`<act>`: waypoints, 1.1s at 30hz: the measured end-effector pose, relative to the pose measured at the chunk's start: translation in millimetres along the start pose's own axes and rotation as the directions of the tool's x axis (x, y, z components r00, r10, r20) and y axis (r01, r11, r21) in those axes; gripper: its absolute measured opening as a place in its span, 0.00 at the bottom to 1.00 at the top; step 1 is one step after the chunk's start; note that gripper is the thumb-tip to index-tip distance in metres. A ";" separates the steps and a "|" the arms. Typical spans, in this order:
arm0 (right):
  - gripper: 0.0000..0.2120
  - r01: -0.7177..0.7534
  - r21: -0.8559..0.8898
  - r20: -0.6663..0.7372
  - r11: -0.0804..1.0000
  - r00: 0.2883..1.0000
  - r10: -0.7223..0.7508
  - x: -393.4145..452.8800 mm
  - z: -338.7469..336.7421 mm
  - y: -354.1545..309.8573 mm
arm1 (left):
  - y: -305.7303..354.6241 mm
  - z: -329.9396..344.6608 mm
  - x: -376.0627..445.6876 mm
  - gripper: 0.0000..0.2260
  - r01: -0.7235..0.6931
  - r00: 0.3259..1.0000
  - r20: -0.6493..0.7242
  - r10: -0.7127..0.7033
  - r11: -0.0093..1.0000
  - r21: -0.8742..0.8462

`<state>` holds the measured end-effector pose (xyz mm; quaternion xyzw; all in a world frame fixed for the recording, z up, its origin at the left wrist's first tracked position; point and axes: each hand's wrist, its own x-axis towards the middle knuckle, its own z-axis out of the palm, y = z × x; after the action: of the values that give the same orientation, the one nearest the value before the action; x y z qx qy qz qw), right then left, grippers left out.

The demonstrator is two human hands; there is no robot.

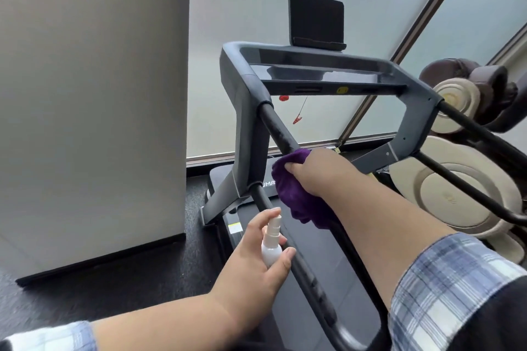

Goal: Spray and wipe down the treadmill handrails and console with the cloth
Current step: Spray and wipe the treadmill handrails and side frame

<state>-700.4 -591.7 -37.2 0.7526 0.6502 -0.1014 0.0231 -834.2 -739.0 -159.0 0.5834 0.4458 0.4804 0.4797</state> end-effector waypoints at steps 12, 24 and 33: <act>0.29 -0.191 -0.158 -0.138 0.969 0.976 0.169 97.1 -4.4 -92.5 | -16.0 -77.0 86.1 0.26 -0.055 0.990 0.131 0.052 0.998 0.015; 0.21 -0.128 0.004 -0.233 0.992 0.964 0.125 82.8 -2.7 -94.1 | -14.2 -91.8 109.1 0.27 -0.251 0.884 0.428 0.188 0.963 0.096; 0.19 -0.219 -0.086 -0.270 0.972 0.944 0.188 69.6 -0.4 -92.3 | -30.1 -118.6 138.8 0.25 -0.192 0.910 0.380 0.166 0.981 0.031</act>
<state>-781.9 -509.6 -40.5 0.8200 0.5710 0.0388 -0.0087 -933.7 -582.9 -161.0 0.7188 0.3062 0.3866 0.4901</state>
